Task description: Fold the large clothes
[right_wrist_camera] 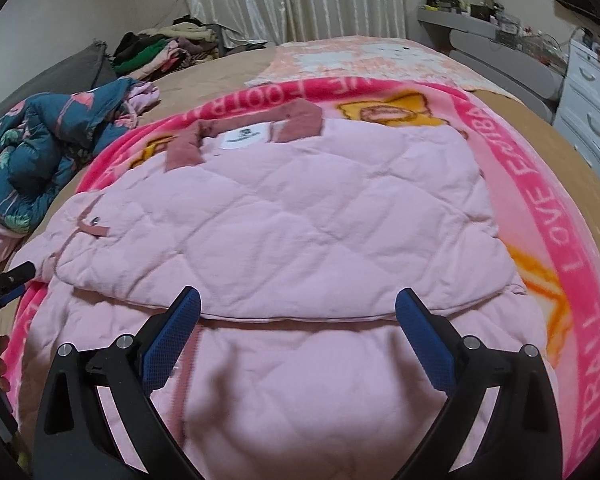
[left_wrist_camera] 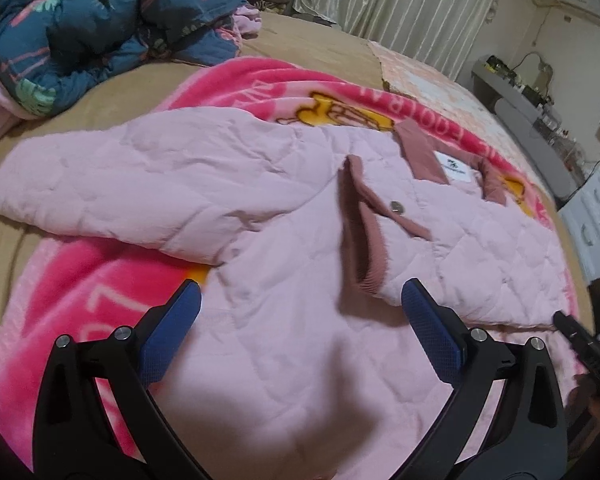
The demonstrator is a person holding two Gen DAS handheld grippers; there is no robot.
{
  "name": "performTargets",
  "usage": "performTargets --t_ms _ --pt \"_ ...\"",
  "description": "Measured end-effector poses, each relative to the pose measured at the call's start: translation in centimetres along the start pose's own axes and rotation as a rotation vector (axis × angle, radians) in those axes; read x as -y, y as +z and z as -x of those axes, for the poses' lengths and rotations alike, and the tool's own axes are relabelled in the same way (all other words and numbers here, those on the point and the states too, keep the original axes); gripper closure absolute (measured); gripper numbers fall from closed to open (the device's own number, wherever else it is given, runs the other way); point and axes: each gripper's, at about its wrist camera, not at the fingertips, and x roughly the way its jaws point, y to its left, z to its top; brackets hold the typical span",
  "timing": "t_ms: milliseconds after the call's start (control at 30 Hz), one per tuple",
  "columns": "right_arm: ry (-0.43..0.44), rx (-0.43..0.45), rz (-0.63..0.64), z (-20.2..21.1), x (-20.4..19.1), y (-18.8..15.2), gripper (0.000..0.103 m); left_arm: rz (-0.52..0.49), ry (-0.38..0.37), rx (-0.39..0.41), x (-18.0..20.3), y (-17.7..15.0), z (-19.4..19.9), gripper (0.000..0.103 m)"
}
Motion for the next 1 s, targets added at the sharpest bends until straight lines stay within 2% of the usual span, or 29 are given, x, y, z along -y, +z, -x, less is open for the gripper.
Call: performTargets --t_ms 467,633,1000 --pt "0.054 0.032 0.116 0.3 -7.9 1.0 0.006 0.015 0.049 0.043 -3.9 -0.4 0.4 0.009" --pt "0.086 0.027 0.161 -0.2 -11.5 1.1 0.005 0.05 0.047 0.055 -6.1 0.1 1.0 0.009" --pt "0.153 0.02 0.255 -1.5 -18.9 1.4 0.005 0.152 0.093 0.08 -11.9 1.3 1.4 0.009"
